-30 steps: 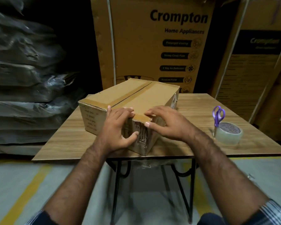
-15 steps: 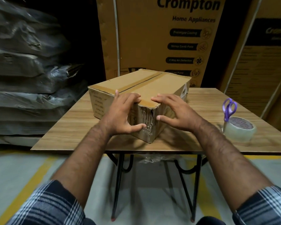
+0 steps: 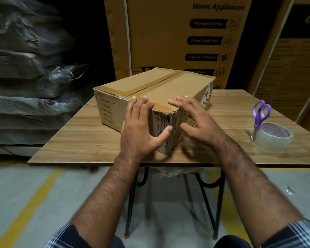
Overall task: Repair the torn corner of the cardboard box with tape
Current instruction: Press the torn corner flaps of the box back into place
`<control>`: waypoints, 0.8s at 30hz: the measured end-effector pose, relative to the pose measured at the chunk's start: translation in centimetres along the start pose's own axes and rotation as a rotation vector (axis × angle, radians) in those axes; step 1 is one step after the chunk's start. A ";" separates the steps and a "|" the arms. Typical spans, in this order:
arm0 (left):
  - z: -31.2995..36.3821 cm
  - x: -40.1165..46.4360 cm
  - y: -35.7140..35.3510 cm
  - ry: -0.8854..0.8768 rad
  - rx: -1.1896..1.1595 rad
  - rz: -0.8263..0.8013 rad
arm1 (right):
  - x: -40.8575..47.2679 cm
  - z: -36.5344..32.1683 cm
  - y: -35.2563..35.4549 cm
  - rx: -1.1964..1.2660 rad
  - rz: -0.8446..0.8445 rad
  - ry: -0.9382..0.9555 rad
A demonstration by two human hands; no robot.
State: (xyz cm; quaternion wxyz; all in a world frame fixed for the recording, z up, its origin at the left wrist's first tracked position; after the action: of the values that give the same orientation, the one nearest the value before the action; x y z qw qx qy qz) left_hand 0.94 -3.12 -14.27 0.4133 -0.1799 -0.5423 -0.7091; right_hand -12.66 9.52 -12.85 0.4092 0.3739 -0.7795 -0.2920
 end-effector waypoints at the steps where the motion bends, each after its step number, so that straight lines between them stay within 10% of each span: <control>1: 0.0 0.1 0.1 -0.004 0.006 -0.008 | 0.0 0.1 -0.1 0.000 0.001 -0.005; 24: -1.3 0.5 1.6 -0.159 -0.048 -0.085 | 0.2 -2.6 -0.6 -0.321 0.205 -0.013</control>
State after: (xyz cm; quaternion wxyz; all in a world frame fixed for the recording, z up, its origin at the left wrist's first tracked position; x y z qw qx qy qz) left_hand 2.17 -4.63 -13.36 0.3342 -0.2224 -0.5631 -0.7223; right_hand -10.29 8.59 -11.89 0.4861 0.2204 -0.7595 -0.3718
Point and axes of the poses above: each hand's wrist, its own x-axis towards the middle knuckle, its own y-axis out of the back of the hand, z = x × y, the point moved 7 cm from there along x, towards the middle knuckle, and after that the axes turned 4 degrees about -z, right-handed, at the moved point
